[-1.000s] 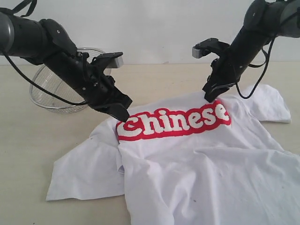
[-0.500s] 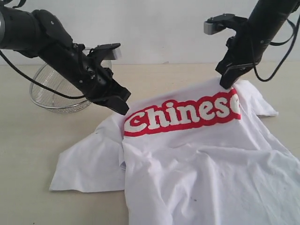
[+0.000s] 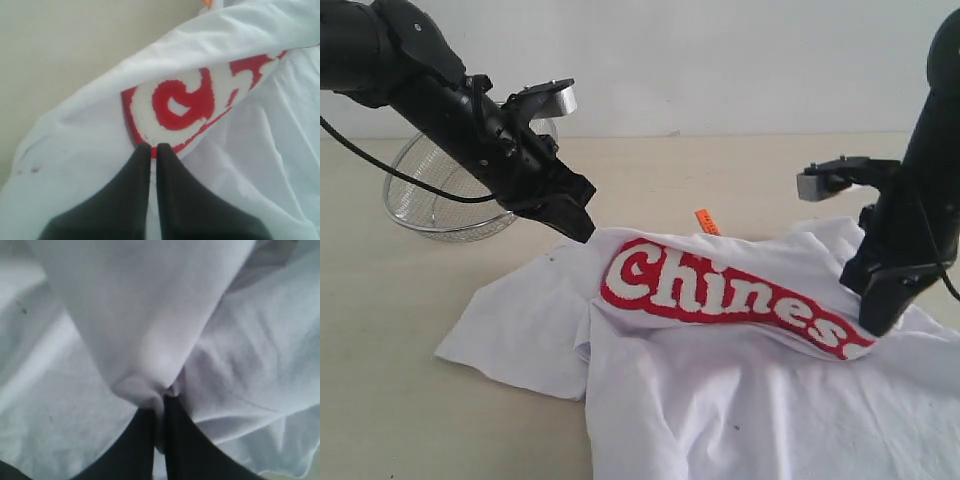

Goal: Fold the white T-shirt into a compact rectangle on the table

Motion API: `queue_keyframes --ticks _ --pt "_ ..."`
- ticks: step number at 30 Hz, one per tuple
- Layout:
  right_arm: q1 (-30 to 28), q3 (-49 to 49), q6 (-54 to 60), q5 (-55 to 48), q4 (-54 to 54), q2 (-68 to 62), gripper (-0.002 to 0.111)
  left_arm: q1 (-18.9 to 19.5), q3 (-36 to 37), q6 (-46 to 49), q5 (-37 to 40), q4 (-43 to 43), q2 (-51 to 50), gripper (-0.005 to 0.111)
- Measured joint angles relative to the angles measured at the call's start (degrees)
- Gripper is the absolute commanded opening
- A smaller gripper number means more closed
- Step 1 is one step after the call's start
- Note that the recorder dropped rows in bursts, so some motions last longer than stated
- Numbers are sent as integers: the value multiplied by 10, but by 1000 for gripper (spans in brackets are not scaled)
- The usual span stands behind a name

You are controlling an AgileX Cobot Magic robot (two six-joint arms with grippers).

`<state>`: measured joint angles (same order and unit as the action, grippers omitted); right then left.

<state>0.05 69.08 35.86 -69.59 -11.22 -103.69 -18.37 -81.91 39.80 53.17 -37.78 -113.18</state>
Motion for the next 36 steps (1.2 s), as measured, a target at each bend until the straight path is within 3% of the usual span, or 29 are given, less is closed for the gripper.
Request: queue_keyframes --ticks 2,5,10,11,17,23,27,31,36 --pt "0 -32 -5 1 0 6 2 0 0 -1 3 0 0 4" --pt "0 -71 -16 1 0 5 16 0 0 -1 10 0 0 4" --pt "0 -104 -29 1 0 5 69 0 0 -1 17 0 0 4" --pt "0 -104 -33 0 1 5 73 0 0 -1 17 0 0 4" --pt "0 -107 -54 0 12 5 57 0 -4 27 18 -45 0 4" --pt "0 -107 -55 0 11 5 57 -9 -43 96 -21 -186 -6 4" --pt "0 -107 -57 0 6 5 57 -25 -74 105 -39 -179 -50 4" --pt "0 -107 -60 0 2 5 57 -44 -101 96 -36 -119 -120 4" --pt "0 -107 -64 0 1 5 57 -47 -105 53 76 -55 -122 4"
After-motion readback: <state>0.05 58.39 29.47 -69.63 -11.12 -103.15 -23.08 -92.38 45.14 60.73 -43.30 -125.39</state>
